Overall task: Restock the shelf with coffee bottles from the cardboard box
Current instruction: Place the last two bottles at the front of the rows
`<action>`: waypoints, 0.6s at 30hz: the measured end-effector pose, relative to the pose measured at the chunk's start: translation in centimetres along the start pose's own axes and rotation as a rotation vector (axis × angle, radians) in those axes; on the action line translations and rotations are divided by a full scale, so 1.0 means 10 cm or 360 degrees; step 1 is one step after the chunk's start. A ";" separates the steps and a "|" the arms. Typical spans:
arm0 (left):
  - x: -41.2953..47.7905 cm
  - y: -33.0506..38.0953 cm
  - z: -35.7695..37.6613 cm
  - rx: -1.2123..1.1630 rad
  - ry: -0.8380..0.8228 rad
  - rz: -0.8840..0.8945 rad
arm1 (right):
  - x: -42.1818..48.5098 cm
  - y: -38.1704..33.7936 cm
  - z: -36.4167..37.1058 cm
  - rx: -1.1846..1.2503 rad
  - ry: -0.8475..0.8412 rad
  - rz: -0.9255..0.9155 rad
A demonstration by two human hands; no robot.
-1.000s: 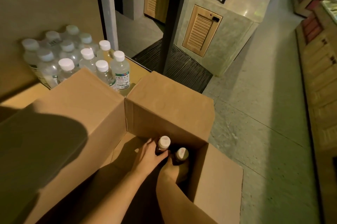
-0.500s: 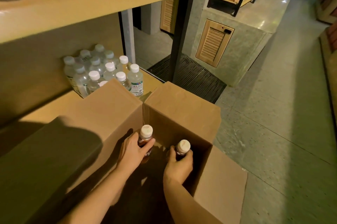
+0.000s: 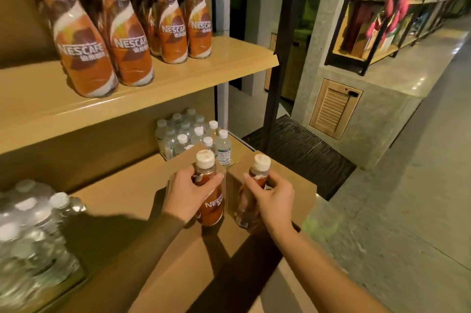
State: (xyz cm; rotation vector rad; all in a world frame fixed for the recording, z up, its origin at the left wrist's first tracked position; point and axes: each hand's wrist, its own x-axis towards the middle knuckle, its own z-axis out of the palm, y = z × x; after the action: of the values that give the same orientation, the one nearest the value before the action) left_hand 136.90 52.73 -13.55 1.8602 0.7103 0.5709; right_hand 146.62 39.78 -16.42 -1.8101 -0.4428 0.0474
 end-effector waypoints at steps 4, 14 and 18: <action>-0.05 0.43 -0.15 0.0026 0.0132 0.0144 | 0.26 -0.51 -0.13 0.0166 -0.0031 -0.0128; 0.24 1.49 -0.41 0.0144 0.0536 0.0269 | 1.04 -1.56 -0.32 0.0514 -0.0466 -0.0327; 0.41 1.85 -0.47 0.0191 0.0662 0.0334 | 1.40 -1.85 -0.32 0.0703 -0.0720 -0.0303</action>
State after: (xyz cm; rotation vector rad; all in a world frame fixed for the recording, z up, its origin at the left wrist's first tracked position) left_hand 140.68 53.01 5.66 1.9617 0.8376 1.0932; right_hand 155.39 45.39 4.59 -1.3090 -0.8517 0.3977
